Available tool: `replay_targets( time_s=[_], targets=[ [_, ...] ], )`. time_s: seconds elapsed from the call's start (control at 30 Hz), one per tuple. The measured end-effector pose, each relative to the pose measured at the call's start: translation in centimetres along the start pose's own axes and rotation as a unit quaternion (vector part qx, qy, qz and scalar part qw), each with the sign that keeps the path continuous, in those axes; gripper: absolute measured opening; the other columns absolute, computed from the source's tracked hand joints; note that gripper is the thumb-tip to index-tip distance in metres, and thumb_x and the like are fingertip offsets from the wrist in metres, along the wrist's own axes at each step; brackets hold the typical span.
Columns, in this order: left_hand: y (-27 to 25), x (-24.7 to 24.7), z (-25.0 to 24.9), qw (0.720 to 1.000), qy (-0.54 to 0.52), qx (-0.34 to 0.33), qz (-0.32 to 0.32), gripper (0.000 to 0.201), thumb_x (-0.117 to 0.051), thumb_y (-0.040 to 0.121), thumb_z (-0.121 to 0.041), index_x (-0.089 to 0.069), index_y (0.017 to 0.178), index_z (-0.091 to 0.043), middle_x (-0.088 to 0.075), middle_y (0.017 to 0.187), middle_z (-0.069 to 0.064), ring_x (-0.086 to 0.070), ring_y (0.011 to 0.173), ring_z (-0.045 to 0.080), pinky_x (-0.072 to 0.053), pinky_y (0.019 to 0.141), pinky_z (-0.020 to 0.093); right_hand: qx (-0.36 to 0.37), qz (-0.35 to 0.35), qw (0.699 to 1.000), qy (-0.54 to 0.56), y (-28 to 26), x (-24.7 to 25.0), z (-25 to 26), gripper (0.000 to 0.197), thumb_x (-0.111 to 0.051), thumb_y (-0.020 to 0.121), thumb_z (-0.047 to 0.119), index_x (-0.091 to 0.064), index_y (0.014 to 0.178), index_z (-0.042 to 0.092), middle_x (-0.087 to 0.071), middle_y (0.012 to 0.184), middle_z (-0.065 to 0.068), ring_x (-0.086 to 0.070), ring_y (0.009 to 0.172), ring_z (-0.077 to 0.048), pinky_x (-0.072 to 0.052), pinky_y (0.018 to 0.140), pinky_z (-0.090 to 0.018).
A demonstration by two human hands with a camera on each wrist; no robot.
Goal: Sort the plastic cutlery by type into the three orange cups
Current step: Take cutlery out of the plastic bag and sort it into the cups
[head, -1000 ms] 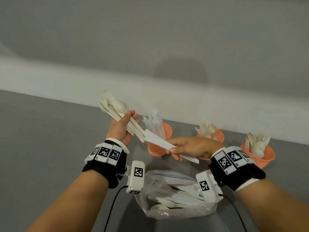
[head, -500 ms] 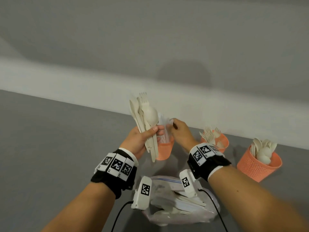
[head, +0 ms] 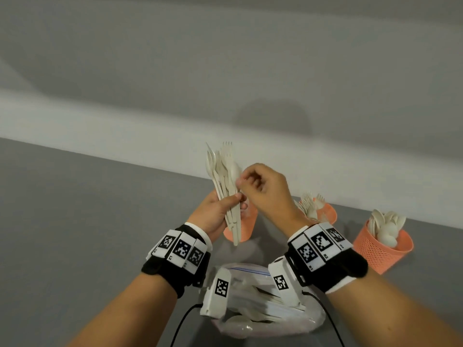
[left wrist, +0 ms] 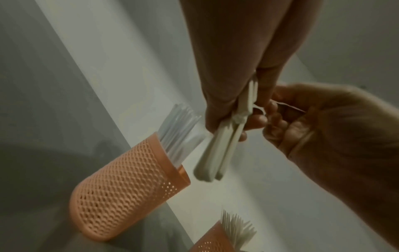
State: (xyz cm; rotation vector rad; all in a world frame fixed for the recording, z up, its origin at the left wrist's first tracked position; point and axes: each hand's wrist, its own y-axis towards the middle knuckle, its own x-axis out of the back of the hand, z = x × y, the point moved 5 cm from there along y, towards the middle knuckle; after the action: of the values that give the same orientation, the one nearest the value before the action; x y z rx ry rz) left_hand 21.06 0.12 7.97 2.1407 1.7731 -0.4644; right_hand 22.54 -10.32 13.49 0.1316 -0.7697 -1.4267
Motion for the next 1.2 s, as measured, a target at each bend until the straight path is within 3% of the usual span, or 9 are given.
replay_targets(
  time_s=[0.17, 0.3, 0.43, 0.57, 0.7, 0.77, 0.9, 1.1, 1.2],
  targets=[
    [-0.7, -0.7, 0.2, 1.0, -0.015, 0.009, 0.022, 0.029, -0.039, 0.095, -0.002, -0.055, 0.119, -0.005, -0.072, 0.091, 0.003, -0.069, 0.079, 0.009, -0.057, 0.067, 0.021, -0.041, 0.009, 0.998, -0.038, -1.0, 0.0, 0.0, 0.015, -0.061, 0.084, 0.009, -0.048, 0.087, 0.014, -0.049, 0.066, 0.004, -0.048, 0.057, -0.005, -0.044, 0.054, -0.009],
    [-1.5, -0.9, 0.5, 1.0, -0.006, 0.01, 0.006, 0.024, -0.04, 0.094, -0.001, -0.063, 0.1, -0.008, -0.065, 0.076, 0.008, -0.064, 0.062, 0.013, -0.055, 0.06, 0.02, -0.046, 0.008, 0.998, -0.043, -1.9, 0.7, 0.2, 0.014, -0.049, 0.087, 0.001, -0.046, 0.092, 0.014, -0.053, 0.061, -0.005, -0.059, 0.053, -0.026, -0.051, 0.053, -0.031],
    [-2.0, -1.3, 0.8, 0.999, 0.028, 0.011, -0.022, 0.02, -0.043, 0.094, -0.003, -0.062, 0.098, -0.008, -0.063, 0.075, 0.01, -0.06, 0.063, 0.016, -0.053, 0.059, 0.024, -0.041, -0.022, 0.993, -0.112, -2.4, 1.0, 0.3, 0.016, -0.05, 0.091, 0.011, -0.066, 0.094, 0.01, -0.044, 0.08, 0.003, -0.048, 0.065, -0.007, -0.04, 0.059, -0.008],
    [-2.7, -2.0, 1.1, 0.997, 0.077, 0.001, -0.027, 0.022, -0.046, 0.094, -0.006, -0.06, 0.11, -0.011, -0.055, 0.091, 0.019, -0.054, 0.075, 0.026, -0.045, 0.067, 0.035, -0.07, -0.026, 0.989, -0.129, -3.1, 1.3, 0.6, 0.023, -0.062, 0.086, 0.033, -0.067, 0.09, 0.01, -0.041, 0.086, 0.004, -0.043, 0.066, 0.001, -0.038, 0.06, 0.0],
    [-3.2, -2.6, 1.5, 0.991, 0.134, -0.012, -0.027, 0.035, -0.048, 0.093, -0.002, -0.054, 0.122, -0.019, -0.059, 0.087, 0.017, -0.054, 0.081, 0.029, -0.046, 0.085, 0.052, -0.073, -0.011, 0.987, -0.145, -3.7, 1.5, 1.5, 0.022, -0.067, 0.083, 0.029, -0.068, 0.093, 0.01, -0.041, 0.091, 0.002, -0.052, 0.084, -0.012, -0.05, 0.074, -0.023],
    [-3.5, -3.0, 1.7, 0.99, 0.139, -0.019, -0.016, 0.039, -0.047, 0.092, 0.001, -0.049, 0.127, -0.016, -0.063, 0.09, 0.016, -0.059, 0.08, 0.027, -0.049, 0.086, 0.048, -0.091, 0.01, 0.985, -0.145, -4.0, 1.4, 1.5, 0.021, -0.07, 0.08, 0.027, -0.067, 0.09, 0.009, -0.04, 0.091, 0.002, -0.052, 0.092, -0.018, -0.05, 0.078, -0.033],
    [-4.3, -3.7, 2.0, 0.996, 0.079, -0.013, 0.037, 0.035, -0.05, 0.09, 0.002, -0.05, 0.124, -0.008, -0.07, 0.08, 0.001, -0.066, 0.067, 0.013, -0.056, 0.076, 0.035, -0.145, 0.014, 0.988, -0.051, -4.7, 1.9, 1.3, 0.023, -0.062, 0.085, 0.017, -0.047, 0.068, 0.017, -0.036, 0.081, 0.004, -0.059, 0.078, -0.036, -0.054, 0.066, -0.044],
    [-4.6, -4.0, 2.5, 0.995, 0.082, 0.006, 0.059, 0.05, -0.061, 0.081, -0.015, -0.045, 0.125, 0.002, -0.059, 0.064, -0.004, -0.051, 0.057, 0.014, -0.049, 0.063, 0.027, -0.214, 0.003, 0.975, 0.051, -5.2, 3.5, 1.1, 0.014, -0.045, 0.093, 0.02, -0.045, 0.087, 0.008, -0.06, 0.089, -0.019, -0.061, 0.08, -0.03, -0.053, 0.075, -0.045],
    [-4.7, -4.1, 2.7, 0.996, 0.062, 0.008, 0.056, 0.055, -0.061, 0.083, -0.018, -0.042, 0.13, 0.003, -0.05, 0.064, 0.0, -0.045, 0.054, 0.015, -0.044, 0.055, 0.026, -0.196, -0.048, 0.964, 0.173, -5.5, 4.7, 1.7, 0.011, -0.042, 0.095, 0.013, -0.042, 0.085, 0.012, -0.063, 0.082, -0.014, -0.066, 0.071, -0.024, -0.057, 0.069, -0.036]
  ],
)
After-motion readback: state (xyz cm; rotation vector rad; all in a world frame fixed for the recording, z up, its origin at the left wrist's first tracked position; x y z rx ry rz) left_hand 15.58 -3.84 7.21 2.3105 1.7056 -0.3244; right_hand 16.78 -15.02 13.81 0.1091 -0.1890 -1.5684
